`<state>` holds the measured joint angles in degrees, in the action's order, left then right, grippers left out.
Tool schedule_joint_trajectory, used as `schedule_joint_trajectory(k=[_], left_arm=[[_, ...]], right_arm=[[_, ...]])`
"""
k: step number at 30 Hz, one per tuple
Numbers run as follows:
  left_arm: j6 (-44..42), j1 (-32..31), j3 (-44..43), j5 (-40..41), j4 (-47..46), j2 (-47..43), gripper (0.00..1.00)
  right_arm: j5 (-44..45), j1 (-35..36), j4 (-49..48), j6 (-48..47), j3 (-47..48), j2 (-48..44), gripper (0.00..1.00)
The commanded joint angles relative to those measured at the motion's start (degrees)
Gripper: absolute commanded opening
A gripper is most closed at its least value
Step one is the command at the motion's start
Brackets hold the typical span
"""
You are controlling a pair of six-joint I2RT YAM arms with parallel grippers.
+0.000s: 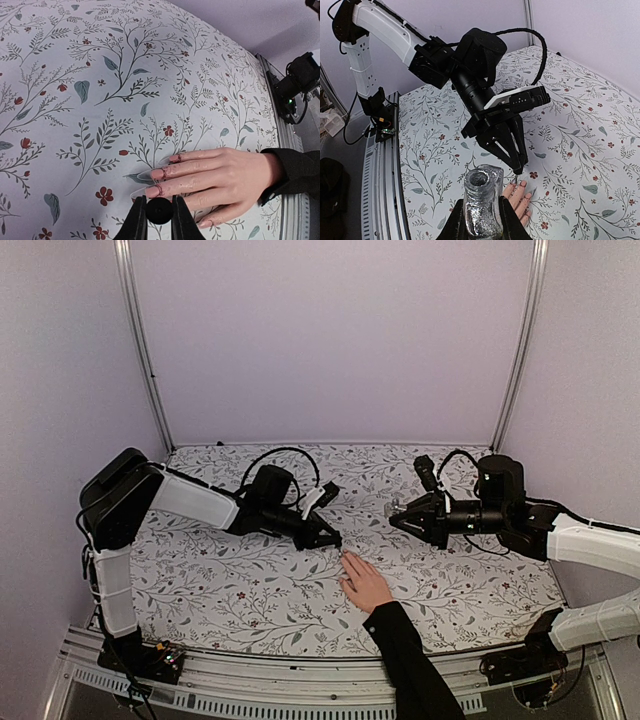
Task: Paint the nails
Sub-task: Paint the nail polish on the nail.
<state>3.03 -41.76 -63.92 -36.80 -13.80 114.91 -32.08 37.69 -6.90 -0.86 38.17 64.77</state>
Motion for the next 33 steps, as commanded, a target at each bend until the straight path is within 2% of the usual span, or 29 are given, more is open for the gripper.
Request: schedule_joint_trajectory(k=[1,33], left_arm=[[-0.8,-0.6,-1.0,0.4,0.9,1.1,0.0],[-0.2,2.9,0.7,3.8,-0.5,-4.3,0.0]], right_arm=[[-0.4,-0.4,-1.4,0.4,-0.5,-1.2,0.0],[-0.1,-0.4,-1.0,0.3,-0.1,-1.9,0.0]])
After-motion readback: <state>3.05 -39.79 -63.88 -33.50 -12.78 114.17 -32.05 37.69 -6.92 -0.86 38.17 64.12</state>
